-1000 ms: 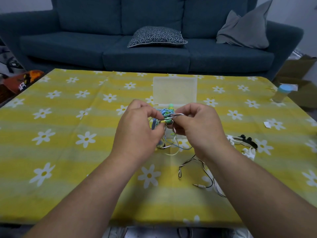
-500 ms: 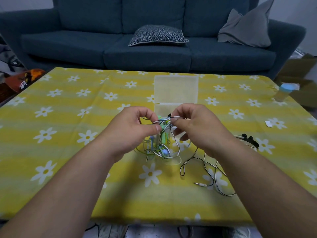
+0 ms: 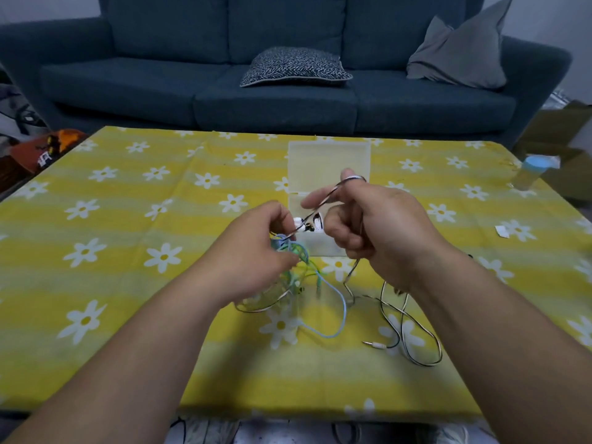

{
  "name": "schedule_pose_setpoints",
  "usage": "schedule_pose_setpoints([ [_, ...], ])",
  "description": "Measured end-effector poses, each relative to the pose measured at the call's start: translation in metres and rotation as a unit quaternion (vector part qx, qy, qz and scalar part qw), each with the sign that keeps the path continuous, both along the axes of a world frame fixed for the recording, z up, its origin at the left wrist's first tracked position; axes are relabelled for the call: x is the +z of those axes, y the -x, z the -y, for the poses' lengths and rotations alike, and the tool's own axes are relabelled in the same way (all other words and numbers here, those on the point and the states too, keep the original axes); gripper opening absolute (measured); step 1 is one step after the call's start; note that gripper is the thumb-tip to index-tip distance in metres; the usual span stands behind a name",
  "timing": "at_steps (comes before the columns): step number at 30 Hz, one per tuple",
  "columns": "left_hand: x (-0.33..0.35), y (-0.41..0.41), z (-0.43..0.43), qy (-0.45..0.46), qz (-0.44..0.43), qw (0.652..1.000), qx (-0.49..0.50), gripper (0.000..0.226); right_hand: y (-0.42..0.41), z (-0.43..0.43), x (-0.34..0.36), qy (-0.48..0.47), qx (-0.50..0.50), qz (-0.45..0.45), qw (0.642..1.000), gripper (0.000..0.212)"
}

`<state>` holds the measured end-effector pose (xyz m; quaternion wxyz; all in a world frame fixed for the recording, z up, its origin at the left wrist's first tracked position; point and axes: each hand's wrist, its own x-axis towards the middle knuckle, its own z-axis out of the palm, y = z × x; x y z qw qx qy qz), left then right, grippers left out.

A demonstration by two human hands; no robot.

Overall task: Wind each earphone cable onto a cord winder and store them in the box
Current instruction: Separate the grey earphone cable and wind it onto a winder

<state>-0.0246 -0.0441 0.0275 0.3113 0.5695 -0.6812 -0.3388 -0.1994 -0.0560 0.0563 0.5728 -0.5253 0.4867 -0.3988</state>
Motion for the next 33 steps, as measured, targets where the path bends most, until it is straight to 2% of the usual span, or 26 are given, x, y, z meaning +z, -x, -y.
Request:
schedule_pose_setpoints([
  [3, 0.001, 0.000, -0.003, -0.010, 0.055, 0.998, -0.041, 0.042, 0.003, 0.001, 0.004, -0.029, 0.004, 0.069, 0.997, 0.064],
  [7, 0.003, -0.004, -0.003, 0.006, 0.031, 0.999, -0.027, 0.039, 0.017, 0.004, 0.010, -0.079, -0.021, 0.147, 0.986, 0.071],
  [9, 0.003, -0.005, -0.002, 0.022, 0.030, 0.999, 0.008, 0.040, 0.022, 0.005, 0.012, -0.100, -0.035, 0.165, 0.981, 0.067],
  [12, 0.004, -0.006, 0.000, 0.040, -0.039, 0.997, 0.056, 0.012, 0.022, 0.003, 0.011, -0.099, -0.045, 0.170, 0.979, 0.044],
  [13, 0.005, -0.006, 0.000, 0.043, -0.039, 0.996, 0.065, 0.007, 0.022, 0.003, 0.011, -0.090, -0.046, 0.175, 0.979, 0.037],
  [18, 0.006, -0.004, 0.001, 0.075, 0.029, 0.996, 0.035, 0.030, 0.018, 0.001, 0.007, -0.028, -0.021, 0.173, 0.984, 0.036],
  [22, 0.006, 0.001, 0.003, 0.115, 0.070, 0.989, 0.068, 0.015, 0.017, -0.002, 0.005, -0.010, 0.022, 0.170, 0.985, 0.036],
  [25, 0.004, 0.003, 0.000, 0.144, 0.108, 0.982, 0.055, 0.009, 0.016, -0.004, 0.006, -0.016, 0.061, 0.179, 0.982, 0.029],
  [28, 0.005, 0.002, -0.001, 0.144, 0.097, 0.984, 0.049, 0.009, 0.017, -0.001, 0.007, -0.026, 0.012, 0.112, 0.993, 0.018],
  [31, 0.008, -0.002, 0.000, 0.139, 0.069, 0.986, 0.066, 0.013, 0.018, 0.005, 0.000, -0.001, -0.066, -0.018, 0.998, 0.022],
  [33, 0.010, -0.003, 0.000, 0.138, 0.092, 0.984, 0.066, 0.024, 0.018, 0.007, -0.003, 0.008, -0.077, -0.062, 0.995, 0.023],
])
